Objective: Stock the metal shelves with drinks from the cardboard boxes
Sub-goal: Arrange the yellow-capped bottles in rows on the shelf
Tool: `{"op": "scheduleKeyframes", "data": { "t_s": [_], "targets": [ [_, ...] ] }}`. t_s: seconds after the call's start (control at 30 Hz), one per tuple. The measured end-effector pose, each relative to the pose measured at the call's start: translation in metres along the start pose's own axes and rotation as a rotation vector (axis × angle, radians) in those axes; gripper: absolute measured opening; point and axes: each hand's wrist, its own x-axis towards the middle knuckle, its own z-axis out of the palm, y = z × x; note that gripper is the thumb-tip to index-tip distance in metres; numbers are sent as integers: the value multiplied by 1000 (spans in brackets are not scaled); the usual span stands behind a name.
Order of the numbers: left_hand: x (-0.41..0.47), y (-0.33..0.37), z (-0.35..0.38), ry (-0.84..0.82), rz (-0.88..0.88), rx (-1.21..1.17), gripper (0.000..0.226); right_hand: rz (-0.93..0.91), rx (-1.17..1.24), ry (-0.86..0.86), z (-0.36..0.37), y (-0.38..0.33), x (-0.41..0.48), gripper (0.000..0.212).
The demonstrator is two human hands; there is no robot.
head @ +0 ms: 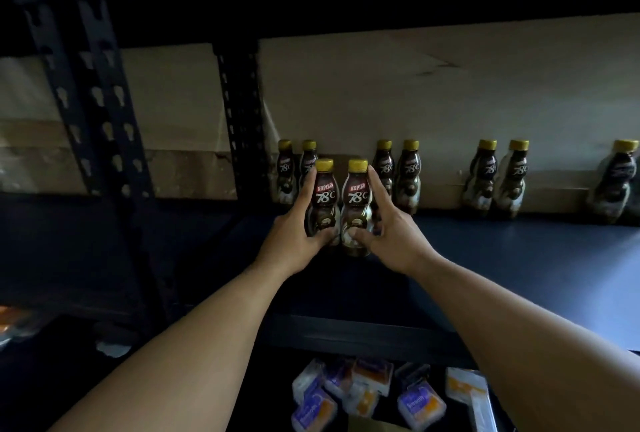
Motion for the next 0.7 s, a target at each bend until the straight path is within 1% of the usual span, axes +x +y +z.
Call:
{"op": "scheduleKeyframes", "data": {
  "t_s": [0.43, 0.57, 0.7],
  "targets": [
    [39, -28, 4, 19, -22, 30, 106, 10, -69, 25, 19, 19, 46, 114],
    [41, -36, 9, 38, -8, 13, 104, 6, 1, 52, 25, 26, 42, 109],
    [41, -39, 10, 34, -2, 1, 103, 10, 31, 61, 27, 31, 40, 108]
  ]
}}
